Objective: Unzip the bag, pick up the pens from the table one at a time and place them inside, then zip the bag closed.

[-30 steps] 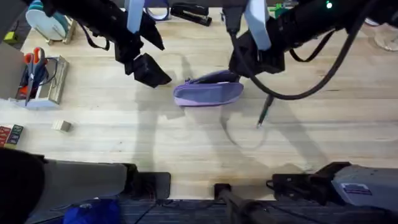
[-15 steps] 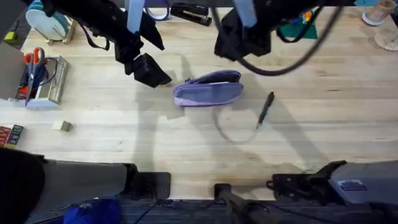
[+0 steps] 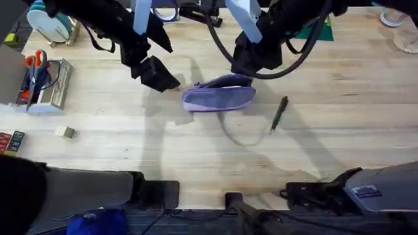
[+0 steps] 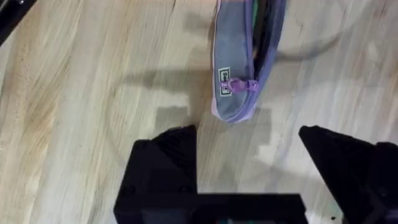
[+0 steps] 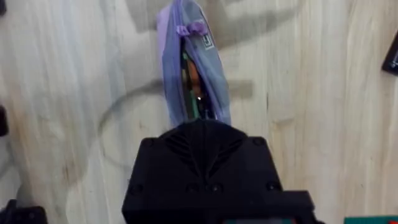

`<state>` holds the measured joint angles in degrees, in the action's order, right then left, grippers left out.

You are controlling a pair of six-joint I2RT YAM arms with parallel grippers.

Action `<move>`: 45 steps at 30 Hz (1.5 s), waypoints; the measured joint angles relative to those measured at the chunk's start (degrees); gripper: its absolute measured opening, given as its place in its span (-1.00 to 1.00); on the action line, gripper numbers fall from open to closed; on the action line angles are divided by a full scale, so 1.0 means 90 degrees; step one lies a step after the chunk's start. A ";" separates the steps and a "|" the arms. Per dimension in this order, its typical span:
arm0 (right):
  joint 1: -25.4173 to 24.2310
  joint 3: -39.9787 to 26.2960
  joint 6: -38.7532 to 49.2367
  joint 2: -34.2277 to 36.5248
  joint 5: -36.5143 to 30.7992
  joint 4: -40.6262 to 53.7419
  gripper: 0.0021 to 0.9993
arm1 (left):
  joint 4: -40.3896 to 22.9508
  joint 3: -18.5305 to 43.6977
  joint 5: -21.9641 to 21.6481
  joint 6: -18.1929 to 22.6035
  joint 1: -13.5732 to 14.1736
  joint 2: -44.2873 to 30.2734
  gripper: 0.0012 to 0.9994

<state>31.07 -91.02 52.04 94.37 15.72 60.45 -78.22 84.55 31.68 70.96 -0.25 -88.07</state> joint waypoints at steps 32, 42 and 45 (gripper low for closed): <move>0.0094 0.0000 0.0176 0.0000 -0.0438 0.0002 -0.94 | 0.0000 0.0000 0.0000 0.0000 0.0000 0.0000 0.99; 0.0153 0.0000 0.0176 0.0094 -0.0439 0.0003 -0.94 | 0.0000 0.0000 -0.0001 0.0000 0.0000 0.0000 0.99; 0.0153 0.0000 0.0176 0.0304 -0.0439 0.0007 -0.94 | 0.0000 0.0000 0.0000 0.0000 0.0000 0.0000 0.99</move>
<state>32.45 -91.02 53.63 97.10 11.77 60.52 -78.22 84.55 31.68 70.96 -0.25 -88.07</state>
